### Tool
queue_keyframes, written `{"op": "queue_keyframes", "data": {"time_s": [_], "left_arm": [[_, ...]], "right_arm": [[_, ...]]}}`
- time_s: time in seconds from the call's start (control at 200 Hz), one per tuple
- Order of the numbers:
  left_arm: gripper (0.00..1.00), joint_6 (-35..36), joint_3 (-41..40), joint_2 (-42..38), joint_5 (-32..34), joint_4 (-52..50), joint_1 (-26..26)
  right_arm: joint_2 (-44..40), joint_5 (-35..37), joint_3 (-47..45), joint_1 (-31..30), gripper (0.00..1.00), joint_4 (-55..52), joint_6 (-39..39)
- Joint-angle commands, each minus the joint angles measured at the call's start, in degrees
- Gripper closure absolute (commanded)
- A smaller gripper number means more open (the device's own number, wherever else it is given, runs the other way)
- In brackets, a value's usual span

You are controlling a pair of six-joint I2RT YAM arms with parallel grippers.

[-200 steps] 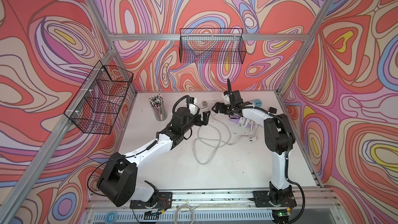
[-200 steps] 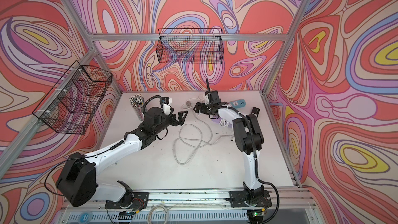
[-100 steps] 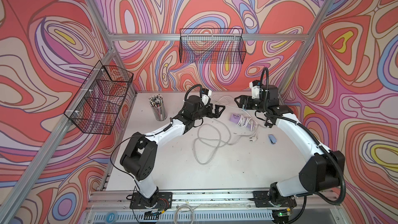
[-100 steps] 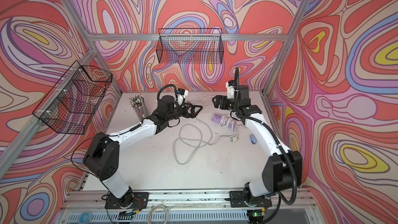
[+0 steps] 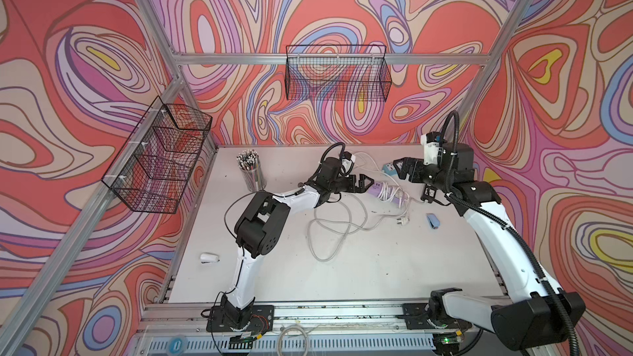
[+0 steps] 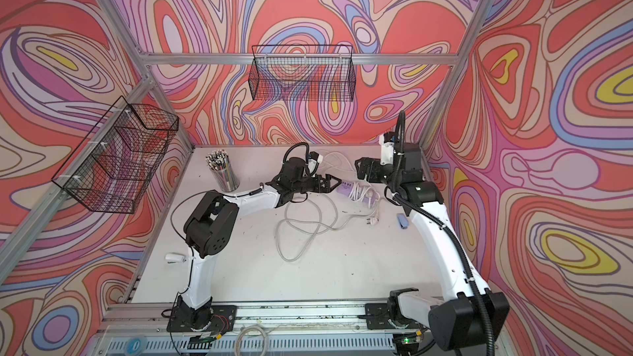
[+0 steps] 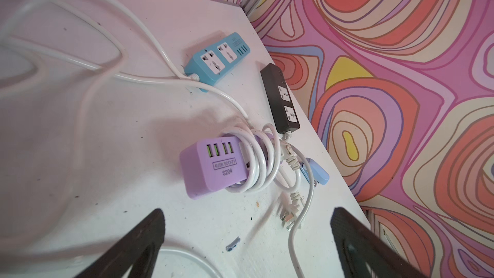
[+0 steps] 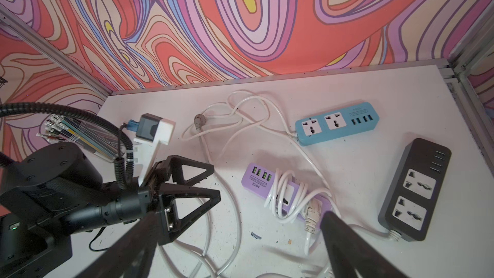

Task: Unwrap the cord wrapped around the power strip
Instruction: Pick up the power strip from the center of the board.

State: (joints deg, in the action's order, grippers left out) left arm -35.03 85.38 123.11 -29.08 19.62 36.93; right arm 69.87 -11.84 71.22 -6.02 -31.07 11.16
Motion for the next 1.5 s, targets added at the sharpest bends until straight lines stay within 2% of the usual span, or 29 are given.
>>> {"op": "queue_keyframes", "data": {"time_s": [0.0,0.346,0.586,0.831,1.067,1.212,1.492], "left_arm": [[0.04,-3.48,3.88,3.15,-1.24,2.14,0.87],[0.02,-3.16,8.66,8.89,4.24,-2.55,1.65],[0.02,-6.4,11.28,12.92,4.06,0.58,2.01],[0.1,-14.88,11.8,16.58,0.06,13.1,1.88],[0.2,-20.15,13.05,19.84,-1.06,17.91,1.83],[0.27,-21.88,13.75,20.97,-1.8,18.96,1.84],[0.32,-21.01,13.69,21.23,-3.57,15.86,1.92]], "right_arm": [[-1.21,1.14,-0.56,0.4,0.02,-2.18,-1.13],[-2.28,0.82,-0.46,0.92,0.02,-2.75,-1.22],[-2.77,0.35,-0.82,1.07,0.02,-2.7,-1.1],[-3.25,0.28,-1.25,1.19,0.02,-2.77,-1.14],[-3.9,0.19,-1.96,1.26,0.02,-2.98,-0.72],[-4.12,0.22,-1.82,1.23,0.02,-3.09,-0.77],[-3.95,0.1,-1.88,1.26,0.01,-2.7,-0.68]]}}
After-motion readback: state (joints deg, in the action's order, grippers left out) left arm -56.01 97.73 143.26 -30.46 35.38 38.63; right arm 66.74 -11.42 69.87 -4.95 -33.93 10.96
